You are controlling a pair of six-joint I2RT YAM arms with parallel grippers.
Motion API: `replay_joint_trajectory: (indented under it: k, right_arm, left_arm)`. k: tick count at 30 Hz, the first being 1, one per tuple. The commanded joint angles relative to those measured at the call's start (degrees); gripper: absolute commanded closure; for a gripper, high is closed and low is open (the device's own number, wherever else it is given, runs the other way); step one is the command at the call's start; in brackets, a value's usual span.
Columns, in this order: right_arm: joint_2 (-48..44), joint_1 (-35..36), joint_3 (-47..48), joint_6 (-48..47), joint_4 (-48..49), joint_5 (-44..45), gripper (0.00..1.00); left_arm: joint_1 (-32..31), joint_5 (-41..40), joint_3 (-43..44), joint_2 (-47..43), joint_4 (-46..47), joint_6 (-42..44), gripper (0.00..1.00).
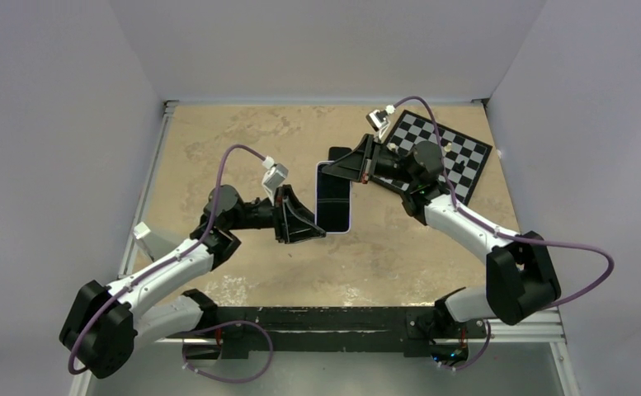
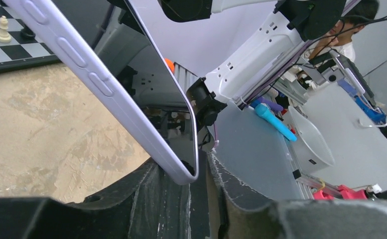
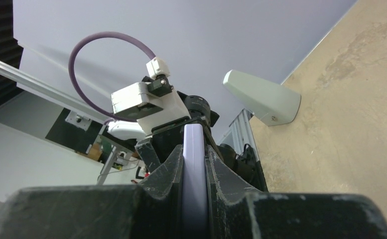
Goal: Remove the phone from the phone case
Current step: Remove the phone case from the phone.
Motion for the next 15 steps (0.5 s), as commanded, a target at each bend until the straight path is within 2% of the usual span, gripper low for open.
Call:
replay_joint_trajectory:
  k: [1,6,8,15]
  right_arm:
    - [-1.95,0.06,2.78,1.01,4.02,2.89,1.0]
    - [-1.71,0.01,2.91,1.59,4.4,2.88,1.0]
    - [-1.49,0.04,2.97,1.88,4.73,2.78,1.0]
    - [-1.47,0.08,2.03,2.84,4.66,2.07,1.0]
  left_arm:
    - [-0.81,2.72,2.15,0.04,2.46,1.16,0.58]
    - [-0.91,4.51,2.61,0.75,2.81,1.02,0.55]
    - [-0.9,4.86,2.76,0.64,2.9,1.13,0.58]
    - [-0.91,5.66,3.85,1.48,5.5,2.12,0.92]
